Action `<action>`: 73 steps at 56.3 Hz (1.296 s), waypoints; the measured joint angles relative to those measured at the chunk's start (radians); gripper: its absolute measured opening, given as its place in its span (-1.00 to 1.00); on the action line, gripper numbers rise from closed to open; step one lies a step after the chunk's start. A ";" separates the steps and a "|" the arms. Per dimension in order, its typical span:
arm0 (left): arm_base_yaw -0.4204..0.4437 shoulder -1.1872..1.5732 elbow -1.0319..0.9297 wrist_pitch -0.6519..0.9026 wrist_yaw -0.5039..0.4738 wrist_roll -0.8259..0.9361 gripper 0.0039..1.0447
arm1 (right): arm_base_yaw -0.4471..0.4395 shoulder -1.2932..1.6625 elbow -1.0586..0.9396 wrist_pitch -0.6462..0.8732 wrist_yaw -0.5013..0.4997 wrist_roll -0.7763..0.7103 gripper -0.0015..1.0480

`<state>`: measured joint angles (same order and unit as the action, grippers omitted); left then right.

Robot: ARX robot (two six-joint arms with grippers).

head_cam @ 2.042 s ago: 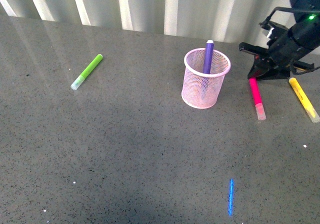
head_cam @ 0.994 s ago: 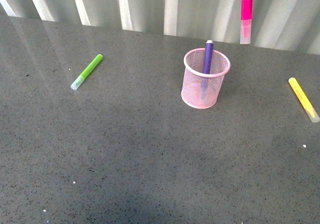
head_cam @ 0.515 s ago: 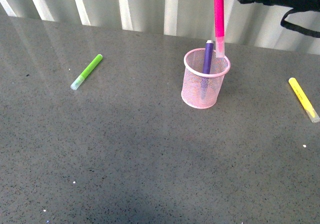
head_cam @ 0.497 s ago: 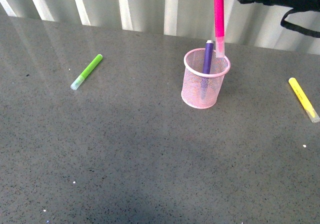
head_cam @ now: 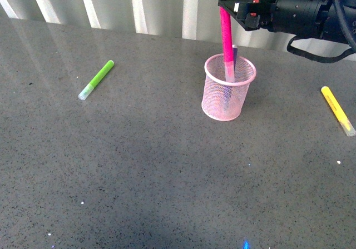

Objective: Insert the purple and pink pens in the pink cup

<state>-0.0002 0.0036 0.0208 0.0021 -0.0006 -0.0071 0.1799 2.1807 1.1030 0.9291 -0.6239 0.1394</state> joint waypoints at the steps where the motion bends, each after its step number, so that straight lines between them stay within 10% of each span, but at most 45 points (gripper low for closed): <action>1: 0.000 0.000 0.000 0.000 0.000 0.000 -0.93 | 0.000 0.003 0.000 0.001 0.002 0.000 -0.79; 12: 0.000 0.000 0.000 0.000 0.000 0.000 -0.93 | 0.000 0.010 0.000 0.013 0.006 0.000 -0.72; 38: 0.000 0.000 0.000 0.000 0.000 0.000 -0.93 | -0.003 0.002 -0.004 0.029 0.028 0.023 0.89; 73: 0.000 0.000 0.000 0.000 0.000 0.000 -0.93 | -0.282 -0.767 -0.332 -0.220 0.576 -0.139 0.87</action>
<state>-0.0002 0.0036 0.0208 0.0021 -0.0006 -0.0071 -0.1024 1.4136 0.7715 0.7094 -0.0479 0.0002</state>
